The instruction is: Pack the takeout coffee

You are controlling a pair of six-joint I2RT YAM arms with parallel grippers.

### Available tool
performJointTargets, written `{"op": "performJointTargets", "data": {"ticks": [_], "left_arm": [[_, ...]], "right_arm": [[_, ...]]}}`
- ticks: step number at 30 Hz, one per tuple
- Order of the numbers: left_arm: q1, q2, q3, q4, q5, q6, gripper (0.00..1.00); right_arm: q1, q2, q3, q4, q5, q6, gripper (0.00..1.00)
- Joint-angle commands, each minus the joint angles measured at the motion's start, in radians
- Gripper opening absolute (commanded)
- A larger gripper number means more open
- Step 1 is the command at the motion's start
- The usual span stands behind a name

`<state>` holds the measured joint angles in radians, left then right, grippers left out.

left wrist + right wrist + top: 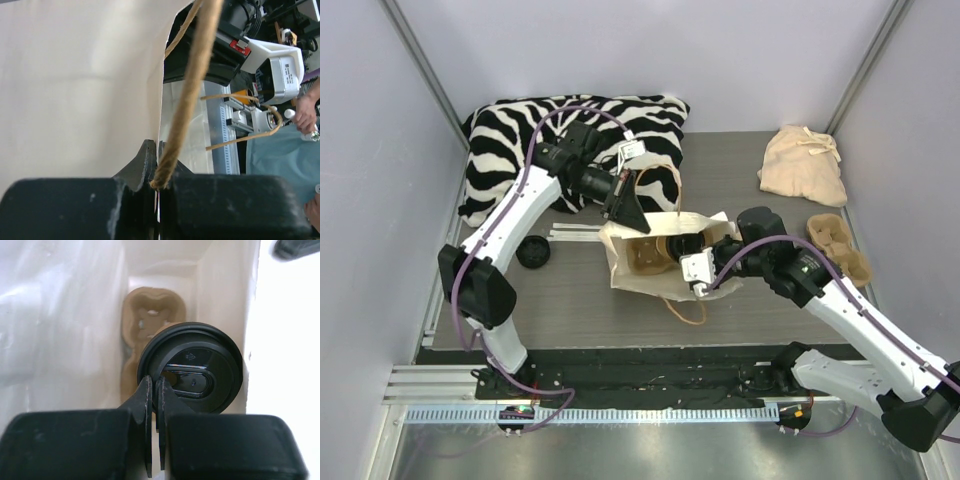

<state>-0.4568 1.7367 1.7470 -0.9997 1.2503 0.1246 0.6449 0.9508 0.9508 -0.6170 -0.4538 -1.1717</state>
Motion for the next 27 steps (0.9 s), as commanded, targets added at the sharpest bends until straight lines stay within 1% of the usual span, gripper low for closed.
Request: {"op": "performJointTargets", "data": {"ticks": [1,3,6,7,8,10,11,12,14,15,16,17,18,20,21,22,23,24,27], "left_arm": [[-0.02,0.091,0.172,-0.51,0.064,0.366,0.0],[-0.043,0.116,0.227,-0.546,0.057,0.369,0.0],[-0.06,0.135,0.24,-0.538,0.083,0.356,0.0],[-0.065,0.135,0.235,-0.487,0.075,0.304,0.0],[-0.068,0.129,0.217,-0.455,0.072,0.278,0.0],[-0.069,0.115,0.189,-0.34,0.049,0.209,0.0],[-0.069,0.091,0.152,-0.294,0.038,0.135,0.0],[-0.069,0.078,0.134,-0.193,0.023,0.082,0.0],[-0.069,0.034,0.073,-0.085,-0.012,-0.041,0.0],[-0.069,0.014,0.053,0.008,-0.025,-0.075,0.0],[-0.071,-0.006,0.028,0.063,-0.044,-0.112,0.0],[-0.071,-0.026,-0.031,0.123,-0.057,-0.162,0.0],[-0.071,-0.069,-0.059,0.216,-0.096,-0.221,0.0],[-0.075,-0.098,-0.115,0.275,-0.12,-0.246,0.0],[-0.08,-0.112,-0.122,0.292,-0.138,-0.238,0.0],[-0.089,-0.115,-0.132,0.292,-0.146,-0.232,0.01],[-0.091,-0.117,-0.136,0.292,-0.153,-0.227,0.05],[-0.094,-0.117,-0.136,0.291,-0.179,-0.224,0.06],[-0.092,-0.127,-0.141,0.318,-0.216,-0.22,0.07]], "right_arm": [[-0.005,0.012,0.112,-0.062,-0.049,-0.098,0.01],[-0.004,0.022,0.128,-0.075,-0.078,-0.118,0.01],[-0.004,0.029,0.117,-0.099,-0.13,-0.149,0.01],[-0.005,0.032,0.115,-0.108,-0.144,-0.164,0.01],[-0.004,0.039,0.114,-0.113,-0.16,-0.167,0.01],[-0.007,0.045,0.112,-0.119,-0.195,-0.18,0.01],[-0.013,0.054,0.112,-0.127,-0.206,-0.189,0.0],[-0.027,0.057,0.111,-0.148,-0.226,-0.204,0.01],[-0.037,0.066,0.106,-0.174,-0.24,-0.244,0.01],[-0.045,0.071,0.098,-0.187,-0.243,-0.261,0.01],[-0.053,0.072,0.071,-0.185,-0.241,-0.31,0.01],[-0.054,0.072,0.056,-0.181,-0.24,-0.333,0.01],[-0.057,0.069,0.04,-0.141,-0.234,-0.341,0.01],[-0.057,0.056,-0.033,-0.055,-0.194,-0.339,0.01],[-0.057,0.04,-0.064,0.044,-0.178,-0.344,0.01],[-0.057,0.031,-0.116,0.092,-0.166,-0.345,0.01],[-0.057,0.026,-0.135,0.129,-0.158,-0.355,0.01],[-0.057,0.025,-0.147,0.172,-0.16,-0.364,0.01],[-0.059,0.025,-0.152,0.168,-0.181,-0.381,0.01]]}}
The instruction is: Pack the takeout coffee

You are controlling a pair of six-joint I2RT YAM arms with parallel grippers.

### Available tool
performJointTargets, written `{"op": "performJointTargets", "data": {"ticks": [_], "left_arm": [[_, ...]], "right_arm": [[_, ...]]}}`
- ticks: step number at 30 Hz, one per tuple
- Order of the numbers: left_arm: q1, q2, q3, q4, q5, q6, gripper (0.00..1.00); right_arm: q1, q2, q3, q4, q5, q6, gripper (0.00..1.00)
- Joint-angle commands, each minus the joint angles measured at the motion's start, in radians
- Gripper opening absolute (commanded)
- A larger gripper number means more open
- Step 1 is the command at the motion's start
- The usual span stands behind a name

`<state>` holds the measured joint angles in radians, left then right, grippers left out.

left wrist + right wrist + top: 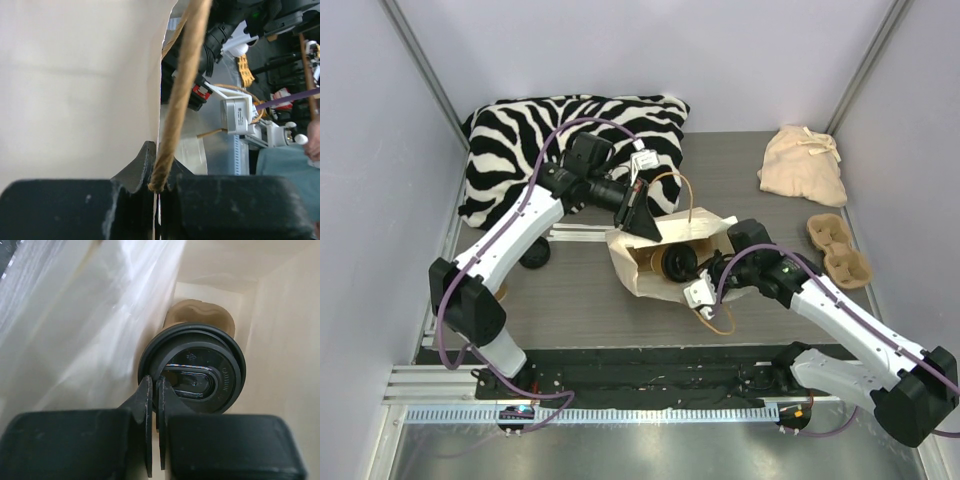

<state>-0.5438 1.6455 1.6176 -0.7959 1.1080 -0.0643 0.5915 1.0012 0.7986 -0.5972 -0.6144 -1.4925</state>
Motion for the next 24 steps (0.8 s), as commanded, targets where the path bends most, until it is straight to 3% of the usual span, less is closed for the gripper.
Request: {"op": "performJointTargets", "data": {"ticks": [1,5,13,24], "left_arm": [[-0.007,-0.055,-0.03,0.133,-0.076,-0.031,0.07],[-0.027,-0.078,-0.048,0.178,-0.073,-0.023,0.0],[-0.031,-0.047,-0.024,0.17,0.007,-0.026,0.0],[-0.031,-0.018,-0.012,0.169,0.036,-0.058,0.0]], "right_arm": [[-0.004,-0.023,0.008,0.131,-0.027,-0.07,0.01],[-0.004,-0.013,0.016,0.117,-0.047,-0.095,0.01],[0.014,0.004,-0.07,0.339,0.048,-0.17,0.01],[0.05,0.1,0.007,0.162,0.116,-0.348,0.01]]}}
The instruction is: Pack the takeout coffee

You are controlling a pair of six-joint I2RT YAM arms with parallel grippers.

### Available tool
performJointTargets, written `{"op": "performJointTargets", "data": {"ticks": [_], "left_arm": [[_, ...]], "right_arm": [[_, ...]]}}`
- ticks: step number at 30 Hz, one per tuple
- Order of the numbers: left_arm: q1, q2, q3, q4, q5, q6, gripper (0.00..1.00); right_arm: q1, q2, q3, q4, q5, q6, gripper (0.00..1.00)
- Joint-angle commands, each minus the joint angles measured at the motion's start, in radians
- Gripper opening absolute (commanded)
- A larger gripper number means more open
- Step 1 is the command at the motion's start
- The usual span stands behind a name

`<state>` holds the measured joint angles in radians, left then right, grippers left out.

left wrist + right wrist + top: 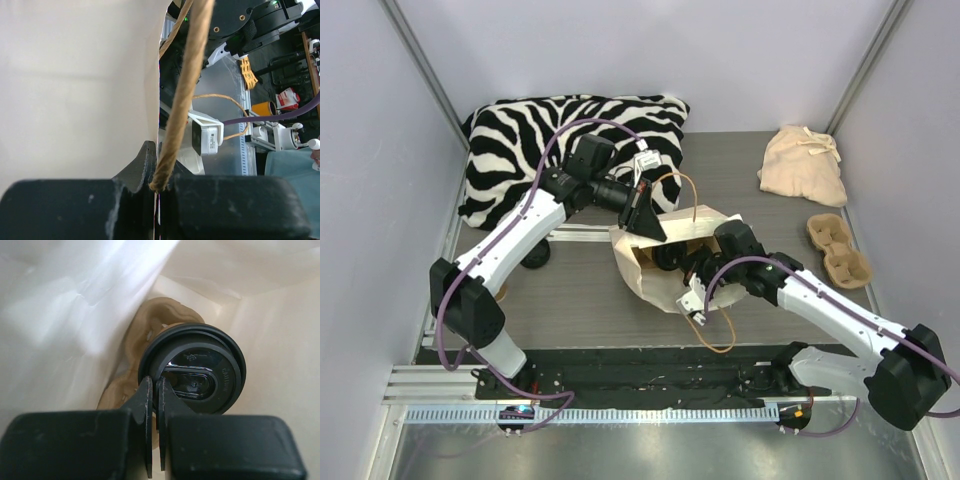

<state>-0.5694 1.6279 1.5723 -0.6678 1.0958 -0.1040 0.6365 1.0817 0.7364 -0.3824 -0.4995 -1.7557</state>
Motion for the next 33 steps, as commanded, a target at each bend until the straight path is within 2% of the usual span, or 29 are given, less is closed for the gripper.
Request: {"op": "performJointTargets", "data": {"ticks": [1,5,15,22,33], "left_arm": [[-0.006,0.001,0.034,0.042,0.05,-0.022,0.0],[-0.001,0.012,0.032,0.046,0.067,-0.037,0.0],[0.022,0.058,0.051,0.047,0.127,-0.068,0.0],[0.058,0.101,0.078,0.056,0.168,-0.109,0.0],[0.097,0.205,0.152,0.073,0.199,-0.192,0.0]], "right_arm": [[0.005,0.03,0.073,-0.061,-0.001,-0.094,0.01],[0.008,0.07,0.096,-0.114,0.001,-0.145,0.01],[0.043,0.181,0.173,-0.115,0.093,-0.172,0.01],[0.071,0.225,0.199,-0.052,0.219,-0.157,0.01],[0.071,0.296,0.236,0.043,0.326,-0.126,0.01]]}}
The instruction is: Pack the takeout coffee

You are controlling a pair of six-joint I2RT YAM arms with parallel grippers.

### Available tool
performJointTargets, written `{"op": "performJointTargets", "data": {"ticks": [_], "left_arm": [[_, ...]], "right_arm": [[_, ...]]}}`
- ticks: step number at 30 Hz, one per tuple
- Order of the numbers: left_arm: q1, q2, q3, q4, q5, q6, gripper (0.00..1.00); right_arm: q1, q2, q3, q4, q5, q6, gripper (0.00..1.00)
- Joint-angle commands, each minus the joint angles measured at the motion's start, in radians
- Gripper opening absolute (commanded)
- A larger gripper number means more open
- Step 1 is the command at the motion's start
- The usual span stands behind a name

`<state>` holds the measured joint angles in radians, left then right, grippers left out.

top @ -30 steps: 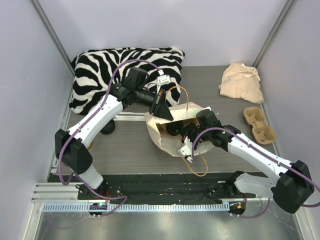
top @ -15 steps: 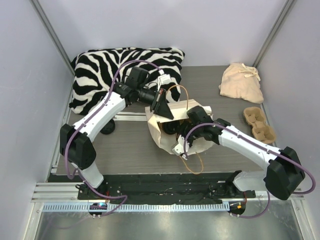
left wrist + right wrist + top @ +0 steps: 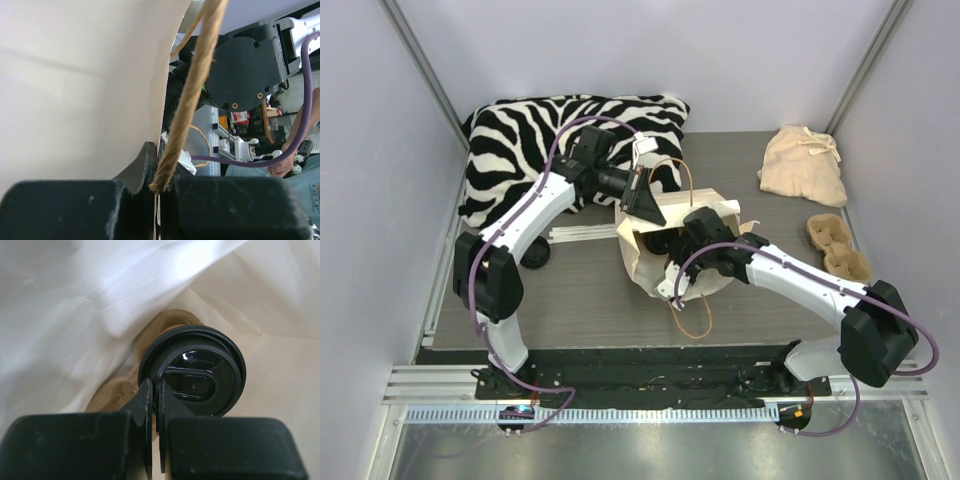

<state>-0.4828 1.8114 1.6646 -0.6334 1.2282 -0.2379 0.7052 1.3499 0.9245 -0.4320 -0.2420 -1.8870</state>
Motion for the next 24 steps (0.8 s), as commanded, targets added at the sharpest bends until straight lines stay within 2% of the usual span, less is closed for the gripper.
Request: {"op": "performJointTargets", "data": {"ticks": [1,8,17,24], "left_arm": [[0.015,0.028,0.07,0.04,0.065,-0.066,0.0],[0.035,0.072,0.104,0.046,0.053,-0.112,0.0],[0.053,0.091,0.11,0.047,0.047,-0.14,0.0],[0.055,0.098,0.113,0.049,0.047,-0.149,0.0]], "right_arm": [[0.0,0.041,0.05,0.105,0.073,0.005,0.01],[-0.023,0.11,0.077,0.119,0.09,-0.021,0.01],[-0.042,0.21,0.114,0.151,0.21,0.006,0.01],[-0.042,0.261,0.094,0.38,0.277,0.031,0.01]]}}
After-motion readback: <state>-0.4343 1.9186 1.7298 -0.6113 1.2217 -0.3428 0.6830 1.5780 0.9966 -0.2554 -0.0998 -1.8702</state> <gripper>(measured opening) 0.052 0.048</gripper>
